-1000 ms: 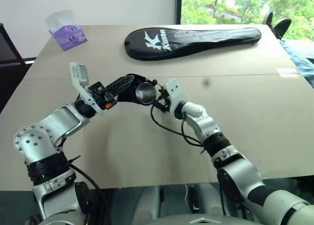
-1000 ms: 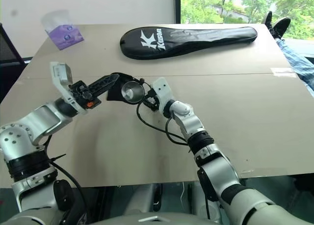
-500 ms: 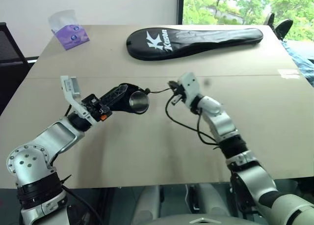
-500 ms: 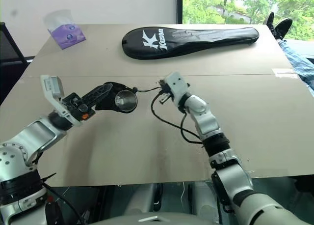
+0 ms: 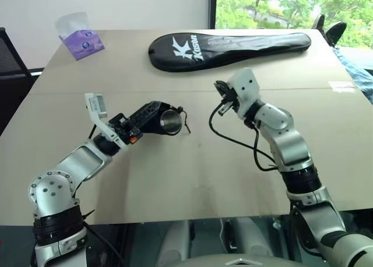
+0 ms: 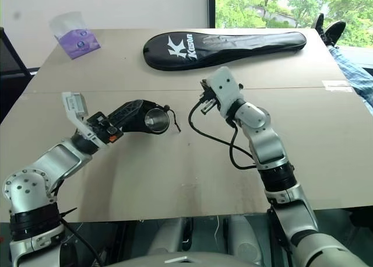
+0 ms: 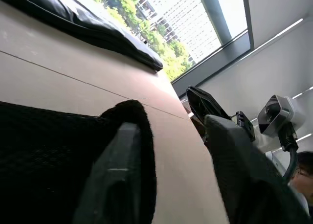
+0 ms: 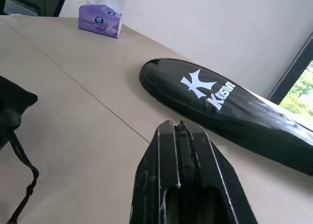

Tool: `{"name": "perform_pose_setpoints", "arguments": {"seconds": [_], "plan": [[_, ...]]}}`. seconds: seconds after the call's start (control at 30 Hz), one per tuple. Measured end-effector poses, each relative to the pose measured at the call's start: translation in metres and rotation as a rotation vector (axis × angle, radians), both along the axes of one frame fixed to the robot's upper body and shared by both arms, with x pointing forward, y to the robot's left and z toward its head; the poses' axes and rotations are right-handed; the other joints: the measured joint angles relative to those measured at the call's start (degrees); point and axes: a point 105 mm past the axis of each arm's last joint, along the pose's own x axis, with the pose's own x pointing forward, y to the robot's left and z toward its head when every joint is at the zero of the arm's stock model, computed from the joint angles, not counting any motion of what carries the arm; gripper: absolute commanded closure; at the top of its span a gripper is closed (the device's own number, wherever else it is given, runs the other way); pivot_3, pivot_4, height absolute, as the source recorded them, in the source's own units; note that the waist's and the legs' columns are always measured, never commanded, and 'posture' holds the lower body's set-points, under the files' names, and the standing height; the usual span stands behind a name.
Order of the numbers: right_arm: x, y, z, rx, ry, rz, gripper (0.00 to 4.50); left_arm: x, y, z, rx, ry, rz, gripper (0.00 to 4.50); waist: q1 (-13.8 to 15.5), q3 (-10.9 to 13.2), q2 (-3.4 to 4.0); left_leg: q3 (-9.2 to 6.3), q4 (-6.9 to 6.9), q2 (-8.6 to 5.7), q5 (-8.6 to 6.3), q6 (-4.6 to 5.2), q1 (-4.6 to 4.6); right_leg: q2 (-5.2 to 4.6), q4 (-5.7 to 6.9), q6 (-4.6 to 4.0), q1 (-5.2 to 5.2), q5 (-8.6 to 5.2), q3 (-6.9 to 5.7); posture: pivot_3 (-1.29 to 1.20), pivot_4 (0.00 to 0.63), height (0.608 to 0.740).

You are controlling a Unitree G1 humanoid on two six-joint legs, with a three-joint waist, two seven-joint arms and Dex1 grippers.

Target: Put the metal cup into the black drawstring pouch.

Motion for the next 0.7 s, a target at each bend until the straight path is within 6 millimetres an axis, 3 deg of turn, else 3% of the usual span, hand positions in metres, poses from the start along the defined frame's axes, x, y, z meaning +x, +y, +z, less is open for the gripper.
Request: {"name": "perform_pose_setpoints", "arguments": {"seconds": [0.07, 0.1, 0.23, 0.37, 0.47, 0.53, 0.7], "plan": [[0.000, -0.001, 0.001, -0.001, 0.000, 0.000, 4.50, -0.001, 0.000, -0.001, -0.002, -0.001, -0.003, 0.29, -0.01, 0.00, 0.00, 0.00, 0.00, 0.00, 0.00, 0.00, 0.00, 0.00, 0.00, 0.00, 0.00, 0.00, 0.00, 0.00, 0.150, 0.740], [-0.002, -0.002, 0.002, -0.004, -0.004, 0.002, 4.50, -0.001, 0.001, -0.002, -0.004, 0.005, -0.003, 0.06, 0.00, 0.00, 0.00, 0.00, 0.00, 0.00, 0.00, 0.00, 0.00, 0.00, 0.00, 0.00, 0.00, 0.00, 0.00, 0.00, 0.150, 0.740], [-0.006, -0.002, -0.003, 0.005, 0.026, 0.018, 4.50, -0.002, 0.003, -0.004, 0.011, 0.010, 0.003, 0.06, 0.05, 0.00, 0.00, -0.01, 0.00, 0.00, -0.01, 0.01, 0.00, 0.00, 0.00, 0.00, 0.00, 0.00, -0.01, 0.00, 0.150, 0.740], [-0.015, 0.000, -0.022, 0.021, 0.113, 0.070, 4.50, -0.001, 0.006, -0.004, 0.039, 0.011, 0.013, 0.06, 0.04, 0.00, 0.00, -0.01, 0.00, 0.00, -0.03, 0.06, 0.00, 0.00, -0.01, 0.00, 0.01, 0.00, -0.01, 0.00, 0.150, 0.740], [-0.026, 0.005, -0.044, 0.003, 0.190, 0.144, 3.72, -0.001, 0.008, -0.004, 0.044, 0.017, 0.011, 0.00, 0.03, 0.00, 0.00, -0.01, 0.00, 0.00, -0.04, 0.07, 0.00, 0.00, -0.01, 0.00, 0.01, 0.00, -0.01, 0.00, 0.150, 0.740], [-0.031, 0.009, -0.061, -0.022, 0.236, 0.190, 2.86, -0.001, 0.010, -0.004, 0.050, 0.022, 0.009, 0.00, -0.07, 0.00, 0.00, 0.00, 0.00, 0.00, -0.04, 0.08, 0.01, 0.01, -0.01, 0.00, 0.01, 0.00, 0.00, 0.00, 0.150, 0.740], [-0.029, 0.025, -0.090, -0.004, 0.322, 0.232, 2.69, -0.001, 0.014, 0.006, 0.033, 0.025, -0.025, 0.00, -0.15, 0.00, 0.00, -0.01, 0.00, 0.02, -0.04, 0.08, 0.03, 0.04, 0.01, 0.00, 0.01, 0.00, -0.02, 0.00, 0.150, 0.740]]}}
